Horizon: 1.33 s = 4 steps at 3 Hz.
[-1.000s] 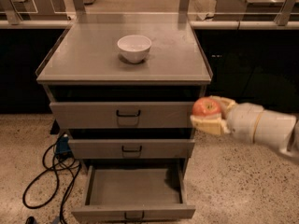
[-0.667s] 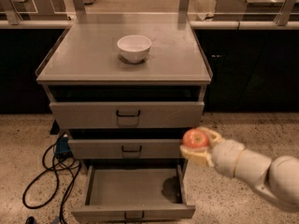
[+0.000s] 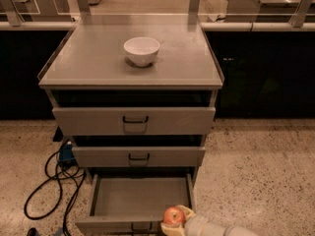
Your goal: Place apple into bottom drawer
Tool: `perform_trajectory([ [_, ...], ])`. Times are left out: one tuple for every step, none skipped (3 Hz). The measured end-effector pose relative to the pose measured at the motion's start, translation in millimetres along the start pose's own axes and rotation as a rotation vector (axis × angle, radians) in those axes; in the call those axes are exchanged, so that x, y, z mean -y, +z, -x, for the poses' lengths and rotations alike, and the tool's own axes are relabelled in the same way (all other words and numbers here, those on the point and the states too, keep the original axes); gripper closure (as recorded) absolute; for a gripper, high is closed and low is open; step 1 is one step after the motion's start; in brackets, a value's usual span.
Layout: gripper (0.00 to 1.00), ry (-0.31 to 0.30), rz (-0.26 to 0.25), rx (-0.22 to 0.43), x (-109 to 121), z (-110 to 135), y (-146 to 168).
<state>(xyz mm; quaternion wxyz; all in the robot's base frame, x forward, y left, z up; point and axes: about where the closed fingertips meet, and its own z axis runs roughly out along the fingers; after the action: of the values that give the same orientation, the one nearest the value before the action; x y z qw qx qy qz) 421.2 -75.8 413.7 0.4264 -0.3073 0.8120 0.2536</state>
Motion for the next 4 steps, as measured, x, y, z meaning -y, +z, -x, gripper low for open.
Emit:
perform_trajectory([
  [1.0,0.094,-0.042,-0.122,4.8,-95.0,65.8],
  [1.0,0.143,-0.064,-0.147,-6.6,-126.2,85.9],
  [1.0,0.134,-0.067,-0.114,-0.8,-122.3,89.3],
  [1.0,0.096,-0.105,0.0,26.9,-84.2,96.5],
])
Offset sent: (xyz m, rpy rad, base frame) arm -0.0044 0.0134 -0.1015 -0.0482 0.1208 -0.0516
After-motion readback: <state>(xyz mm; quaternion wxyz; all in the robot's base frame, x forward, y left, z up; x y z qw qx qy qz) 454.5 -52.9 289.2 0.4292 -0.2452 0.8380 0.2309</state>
